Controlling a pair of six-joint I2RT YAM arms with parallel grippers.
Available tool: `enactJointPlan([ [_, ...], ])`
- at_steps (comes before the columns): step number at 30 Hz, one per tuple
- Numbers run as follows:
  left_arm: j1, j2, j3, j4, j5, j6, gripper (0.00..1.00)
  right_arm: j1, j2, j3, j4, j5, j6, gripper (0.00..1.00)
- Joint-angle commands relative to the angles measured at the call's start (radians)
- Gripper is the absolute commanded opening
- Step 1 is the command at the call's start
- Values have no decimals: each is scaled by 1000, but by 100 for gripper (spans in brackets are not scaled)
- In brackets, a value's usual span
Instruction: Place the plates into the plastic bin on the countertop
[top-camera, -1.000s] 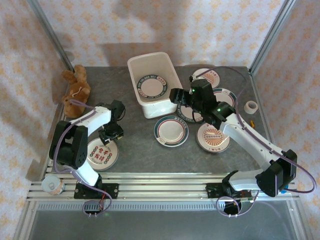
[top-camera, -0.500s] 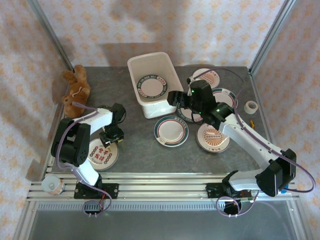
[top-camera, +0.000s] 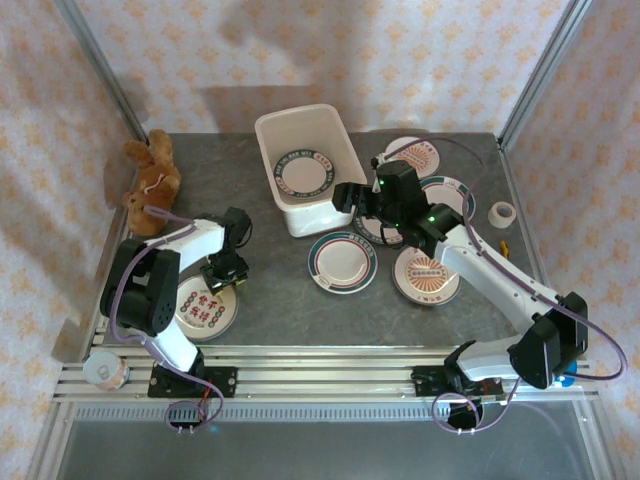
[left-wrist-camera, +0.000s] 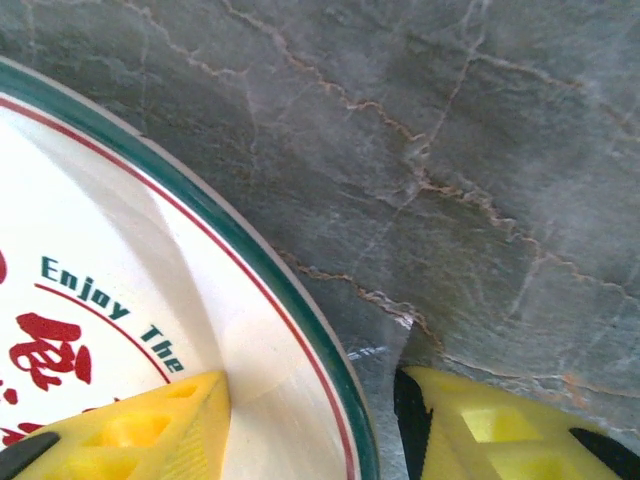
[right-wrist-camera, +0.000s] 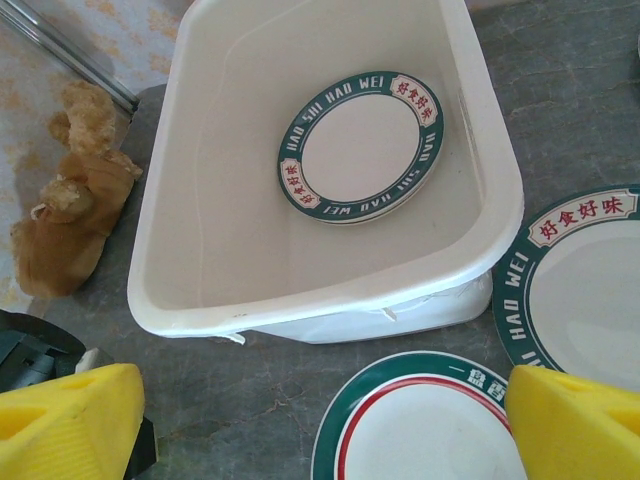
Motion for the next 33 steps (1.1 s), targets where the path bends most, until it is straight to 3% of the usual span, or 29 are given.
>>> enactJointPlan([
  [1, 0, 34, -49, -1, -22, 18, 45, -5, 11, -3, 29, 9, 11, 93],
  [15, 1, 52, -17, 11, -3, 39, 26, -5, 20, -7, 26, 29, -3, 95],
  [27, 1, 18, 34, -43, 25, 52, 1, -5, 21, 0, 27, 43, -19, 95],
  [33, -1, -60, 98, -130, 24, 57, 0, -5, 24, 8, 48, 18, -38, 95],
])
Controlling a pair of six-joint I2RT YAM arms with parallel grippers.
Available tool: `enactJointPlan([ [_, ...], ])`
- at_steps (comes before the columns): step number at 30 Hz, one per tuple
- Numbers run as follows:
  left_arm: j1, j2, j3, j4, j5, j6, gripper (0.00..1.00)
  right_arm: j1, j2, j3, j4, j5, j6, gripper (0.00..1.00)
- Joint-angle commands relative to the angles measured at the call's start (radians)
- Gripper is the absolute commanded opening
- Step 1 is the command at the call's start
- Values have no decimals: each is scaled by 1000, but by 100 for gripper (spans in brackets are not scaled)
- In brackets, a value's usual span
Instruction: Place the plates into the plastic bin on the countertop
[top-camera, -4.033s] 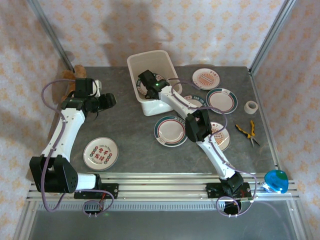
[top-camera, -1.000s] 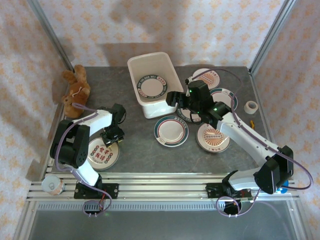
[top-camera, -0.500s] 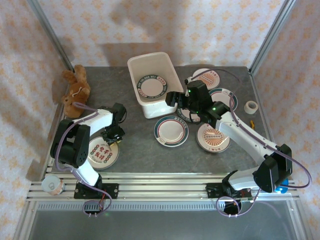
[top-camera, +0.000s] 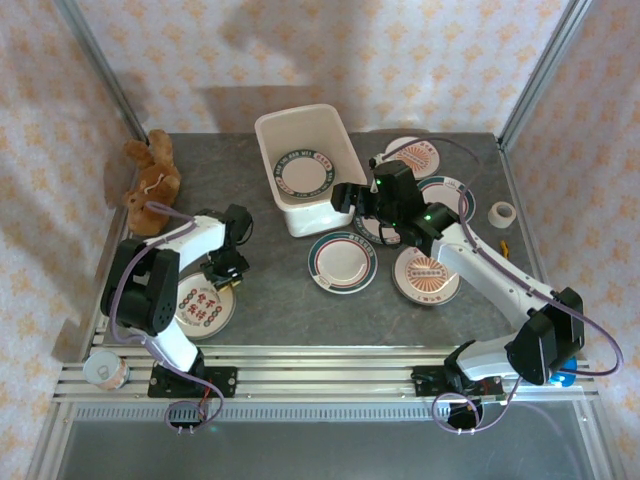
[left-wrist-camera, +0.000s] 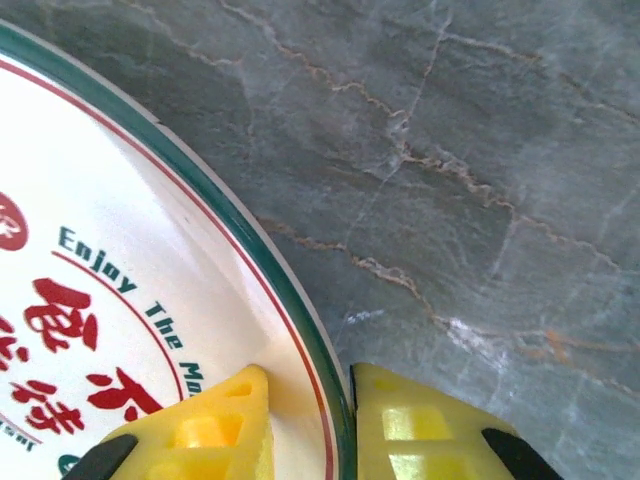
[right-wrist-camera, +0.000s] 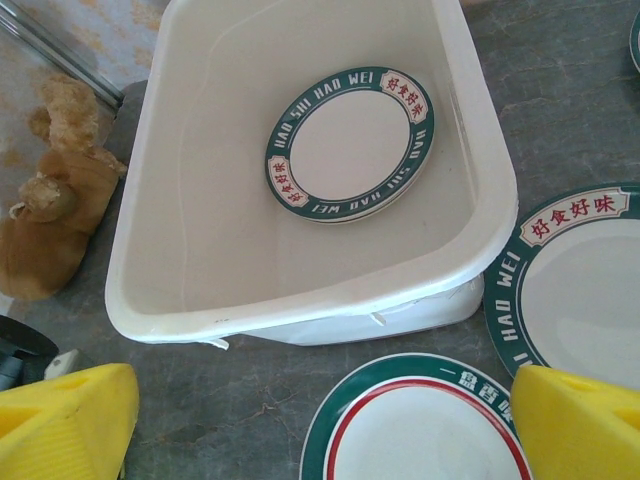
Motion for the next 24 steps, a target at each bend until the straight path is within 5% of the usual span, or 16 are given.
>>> enactJointPlan([
  [1, 6, -67, 56, -64, 17, 19, 0, -5, 2, 11, 45, -5, -32, 95],
  [9, 5, -199, 117, -119, 23, -15, 0, -5, 4, 33, 69, -71, -81, 85],
  [16, 7, -342, 169, -137, -4, -54, 0, -5, 30, 76, 78, -186, -108, 66],
  [24, 7, -438, 291, -130, -16, -109, 0, 48, 60, 116, 89, -276, -184, 61],
])
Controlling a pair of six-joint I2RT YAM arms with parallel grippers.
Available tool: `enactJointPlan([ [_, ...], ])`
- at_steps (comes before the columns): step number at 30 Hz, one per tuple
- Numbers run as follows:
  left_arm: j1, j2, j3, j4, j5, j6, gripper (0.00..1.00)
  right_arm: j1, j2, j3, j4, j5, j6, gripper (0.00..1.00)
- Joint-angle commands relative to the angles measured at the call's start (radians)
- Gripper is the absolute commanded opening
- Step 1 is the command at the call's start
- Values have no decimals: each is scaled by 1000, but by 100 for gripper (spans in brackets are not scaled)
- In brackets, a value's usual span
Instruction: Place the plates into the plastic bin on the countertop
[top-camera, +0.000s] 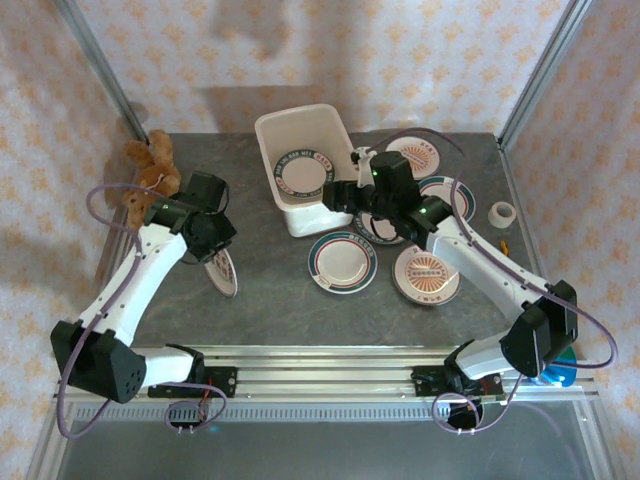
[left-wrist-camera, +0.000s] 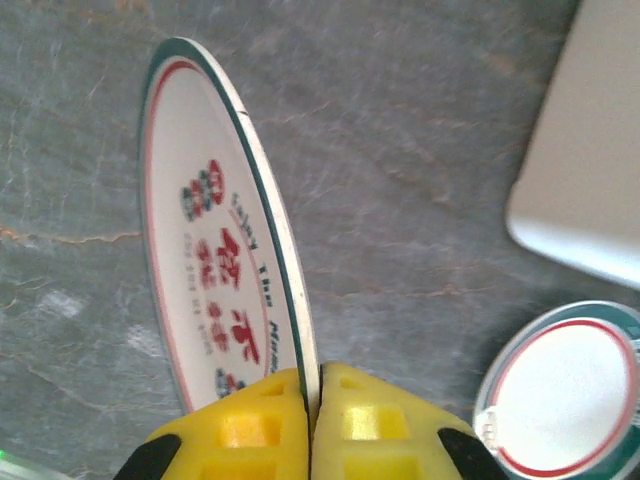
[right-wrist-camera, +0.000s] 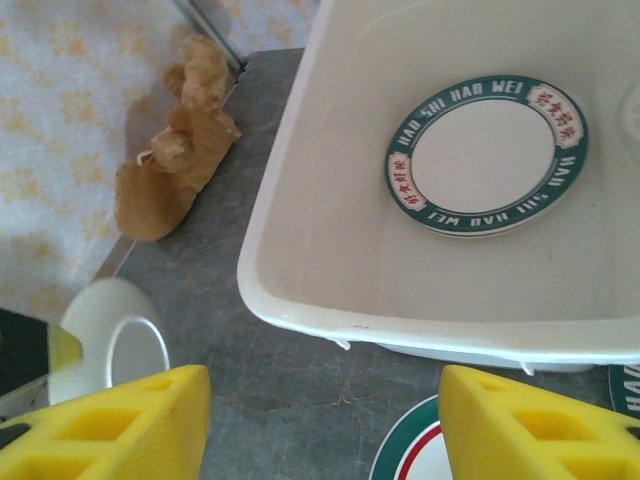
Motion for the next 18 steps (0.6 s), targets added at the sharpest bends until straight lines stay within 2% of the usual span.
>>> enactJointPlan([
  [1, 5, -55, 67, 0, -38, -68, 0, 45, 9, 51, 31, -48, -85, 60],
  [7, 5, -121, 135, 75, -54, -149, 0, 137, -2, 16, 125, 5, -253, 61],
  [13, 1, -97, 250, 120, -25, -192, 0, 242, -3, -100, 358, 21, -451, 57],
  [15, -11, -94, 272, 149, -23, -215, 0, 288, -1, -169, 492, 50, -550, 58],
  [18, -30, -82, 316, 169, -27, -226, 0, 318, 40, -191, 577, 92, -613, 57],
])
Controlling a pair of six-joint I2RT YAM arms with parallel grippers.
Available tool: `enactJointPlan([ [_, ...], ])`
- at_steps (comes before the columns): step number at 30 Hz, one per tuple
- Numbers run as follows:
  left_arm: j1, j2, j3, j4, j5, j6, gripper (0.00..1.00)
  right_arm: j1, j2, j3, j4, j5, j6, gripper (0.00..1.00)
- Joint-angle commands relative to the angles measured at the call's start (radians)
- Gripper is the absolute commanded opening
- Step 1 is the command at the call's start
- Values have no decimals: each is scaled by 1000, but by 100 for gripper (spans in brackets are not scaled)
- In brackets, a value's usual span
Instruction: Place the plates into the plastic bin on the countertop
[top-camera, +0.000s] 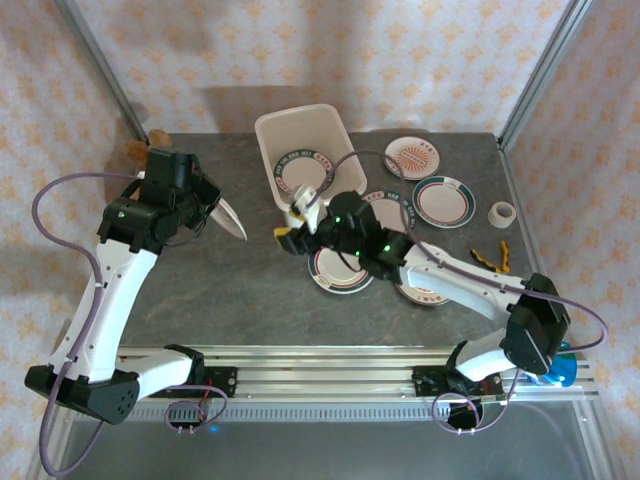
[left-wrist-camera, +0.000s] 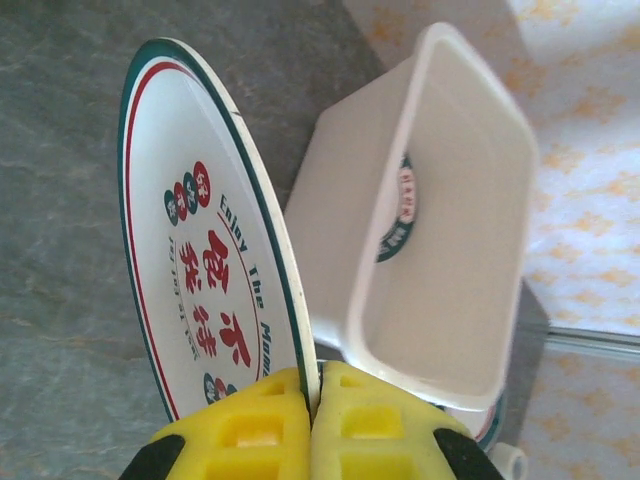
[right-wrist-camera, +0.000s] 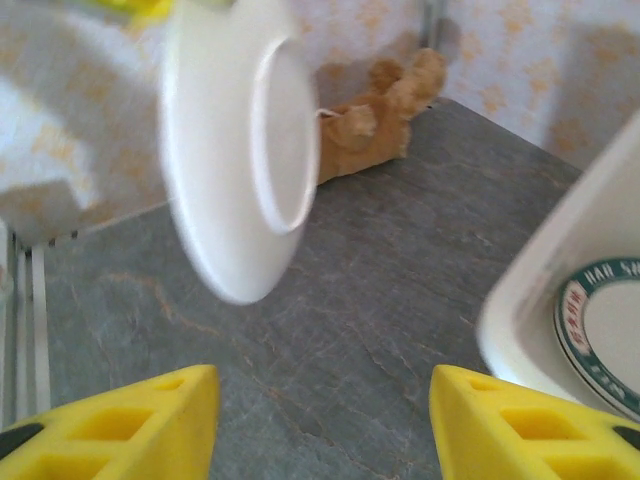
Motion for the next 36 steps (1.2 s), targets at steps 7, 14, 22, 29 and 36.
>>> enactJointPlan([
  [7, -58, 31, 114, 90, -44, -46, 0, 49, 105, 19, 329, 107, -204, 55],
  [14, -83, 34, 114, 131, -70, -65, 0, 58, 168, 45, 426, 148, -184, 52],
  [22, -103, 47, 122, 141, -99, -81, 0, 84, 231, 92, 488, 363, -139, 41],
  [29, -106, 49, 116, 132, -129, -114, 0, 145, 261, 108, 529, 555, -184, 21],
  [36, -123, 55, 110, 151, -126, -136, 0, 160, 280, 124, 557, 657, -196, 1],
])
